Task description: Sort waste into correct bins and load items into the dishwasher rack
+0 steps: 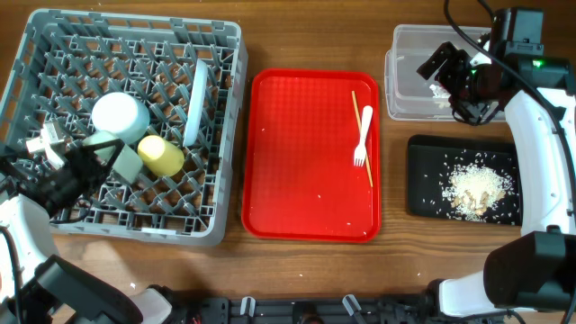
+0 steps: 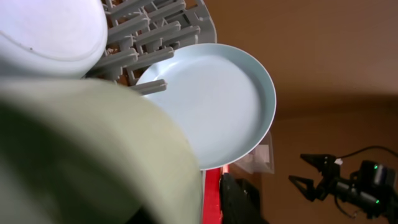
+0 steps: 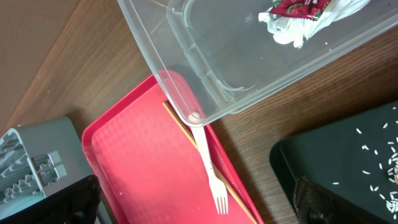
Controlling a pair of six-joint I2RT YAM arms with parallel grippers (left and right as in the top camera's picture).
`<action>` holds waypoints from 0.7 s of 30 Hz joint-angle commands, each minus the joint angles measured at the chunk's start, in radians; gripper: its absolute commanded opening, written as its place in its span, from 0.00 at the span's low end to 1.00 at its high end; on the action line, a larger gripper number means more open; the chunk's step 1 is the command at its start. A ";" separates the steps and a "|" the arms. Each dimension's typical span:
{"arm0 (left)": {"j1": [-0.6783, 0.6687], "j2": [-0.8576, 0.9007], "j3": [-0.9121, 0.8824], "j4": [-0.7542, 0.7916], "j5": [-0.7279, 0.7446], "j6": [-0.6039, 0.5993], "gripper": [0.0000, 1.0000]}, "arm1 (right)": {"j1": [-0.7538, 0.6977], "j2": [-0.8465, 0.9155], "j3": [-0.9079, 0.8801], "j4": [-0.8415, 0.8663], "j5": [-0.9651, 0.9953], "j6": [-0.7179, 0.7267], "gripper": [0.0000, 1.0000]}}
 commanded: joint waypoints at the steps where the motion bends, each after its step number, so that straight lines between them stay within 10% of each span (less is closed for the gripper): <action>1: 0.009 -0.002 -0.001 -0.005 -0.019 -0.004 0.27 | 0.003 0.003 -0.006 0.003 0.013 0.012 1.00; 8: 0.076 -0.057 0.042 -0.054 -0.304 -0.156 0.23 | 0.003 0.003 -0.006 0.003 0.013 0.012 1.00; 21: 0.271 -0.166 0.054 -0.089 -0.393 -0.308 0.24 | 0.003 0.003 -0.006 0.003 0.013 0.012 1.00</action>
